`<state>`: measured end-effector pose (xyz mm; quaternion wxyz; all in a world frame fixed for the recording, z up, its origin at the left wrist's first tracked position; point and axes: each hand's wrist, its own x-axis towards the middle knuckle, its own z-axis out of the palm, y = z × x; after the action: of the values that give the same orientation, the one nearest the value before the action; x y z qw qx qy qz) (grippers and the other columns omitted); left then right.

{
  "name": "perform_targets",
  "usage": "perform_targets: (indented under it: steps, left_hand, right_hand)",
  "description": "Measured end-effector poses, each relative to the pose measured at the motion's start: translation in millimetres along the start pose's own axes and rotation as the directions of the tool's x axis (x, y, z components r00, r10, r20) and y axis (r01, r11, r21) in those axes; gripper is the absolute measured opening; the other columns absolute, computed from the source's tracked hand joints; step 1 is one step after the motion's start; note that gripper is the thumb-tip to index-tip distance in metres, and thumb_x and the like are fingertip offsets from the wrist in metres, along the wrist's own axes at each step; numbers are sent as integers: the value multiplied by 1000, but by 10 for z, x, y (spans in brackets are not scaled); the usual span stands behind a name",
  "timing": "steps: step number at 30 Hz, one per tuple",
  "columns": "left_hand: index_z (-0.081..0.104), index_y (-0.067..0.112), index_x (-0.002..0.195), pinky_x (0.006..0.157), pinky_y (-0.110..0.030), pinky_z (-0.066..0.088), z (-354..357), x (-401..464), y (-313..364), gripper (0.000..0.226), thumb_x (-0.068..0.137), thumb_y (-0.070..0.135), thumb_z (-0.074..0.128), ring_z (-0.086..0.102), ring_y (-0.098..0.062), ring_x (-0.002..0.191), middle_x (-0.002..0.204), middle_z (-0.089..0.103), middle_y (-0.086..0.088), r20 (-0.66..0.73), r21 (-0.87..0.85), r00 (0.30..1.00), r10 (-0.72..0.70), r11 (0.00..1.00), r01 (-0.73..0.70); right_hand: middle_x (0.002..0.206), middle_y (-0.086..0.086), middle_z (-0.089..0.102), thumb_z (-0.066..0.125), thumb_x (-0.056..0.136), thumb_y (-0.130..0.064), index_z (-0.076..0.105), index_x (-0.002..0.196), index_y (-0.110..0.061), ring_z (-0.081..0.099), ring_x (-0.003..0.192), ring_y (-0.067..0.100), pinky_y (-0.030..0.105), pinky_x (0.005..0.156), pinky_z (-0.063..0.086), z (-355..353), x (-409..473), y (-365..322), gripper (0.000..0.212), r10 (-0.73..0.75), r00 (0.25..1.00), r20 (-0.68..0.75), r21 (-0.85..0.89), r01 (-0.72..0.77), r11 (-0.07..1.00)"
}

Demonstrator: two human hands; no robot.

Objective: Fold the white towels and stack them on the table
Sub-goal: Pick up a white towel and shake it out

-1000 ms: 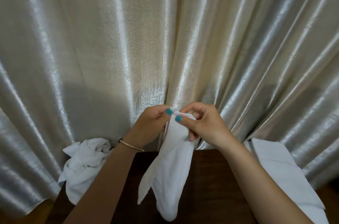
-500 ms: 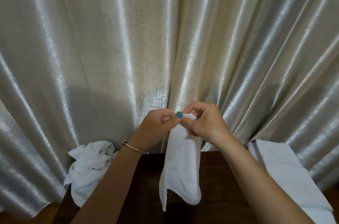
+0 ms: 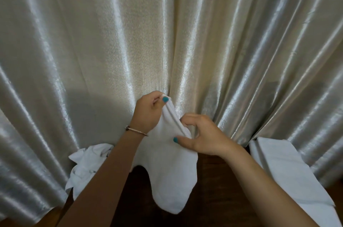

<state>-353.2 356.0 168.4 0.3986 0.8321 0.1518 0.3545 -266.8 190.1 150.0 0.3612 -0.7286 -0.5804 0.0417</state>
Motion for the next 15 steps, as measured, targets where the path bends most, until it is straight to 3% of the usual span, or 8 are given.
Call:
perform_targets:
  steps: [3,5,7,9,12,15]
  left_hand:
    - [59,-6,80,54,-15,30,-60,99,-82,31,96,20,54,37,-12,61,65,44,-8,-74,29,997,-15,999,18]
    - [59,-3,78,54,-14,30,-136,161,-138,29,96,19,53,37,-8,58,63,43,-4,-114,30,993,-23,999,27]
    - [57,3,75,54,-13,30,-225,203,-145,25,96,17,53,36,-4,56,60,40,2,-157,31,987,-17,999,22]
    - [59,3,77,59,-15,33,-312,246,-158,22,96,14,53,39,-8,61,63,43,0,-220,8,975,-28,1000,30]
    - [58,0,74,64,-27,35,-452,308,-208,25,95,14,54,40,-13,66,67,45,-4,-314,-22,948,-46,999,41]
    - [41,18,60,55,-14,29,-560,331,-224,37,94,13,54,30,-6,57,59,33,5,-374,30,926,-47,998,63]
  right_hand:
    - [71,17,45,74,75,-16,48,74,-10,44,63,33,38,62,39,-18,-12,-37,28,25,1000,10,425,-27,905]
    - [69,4,46,77,74,-18,48,79,-21,38,60,30,36,59,34,-20,-17,-29,29,67,997,26,486,-71,871]
    - [70,-11,57,77,70,-39,48,88,-31,54,65,19,37,63,44,-46,-15,4,35,211,975,66,326,-221,919]
    - [78,-15,62,69,70,-58,52,93,-37,62,77,9,35,72,50,-100,-32,25,36,357,929,100,3,-359,933]
    - [62,-10,56,58,78,-66,53,65,-29,55,61,8,27,59,42,-122,-89,66,40,416,874,251,-298,-339,892]
    - [46,-8,44,59,77,-64,39,50,-26,44,51,8,23,63,32,-116,-156,89,51,330,907,262,-417,-202,886]
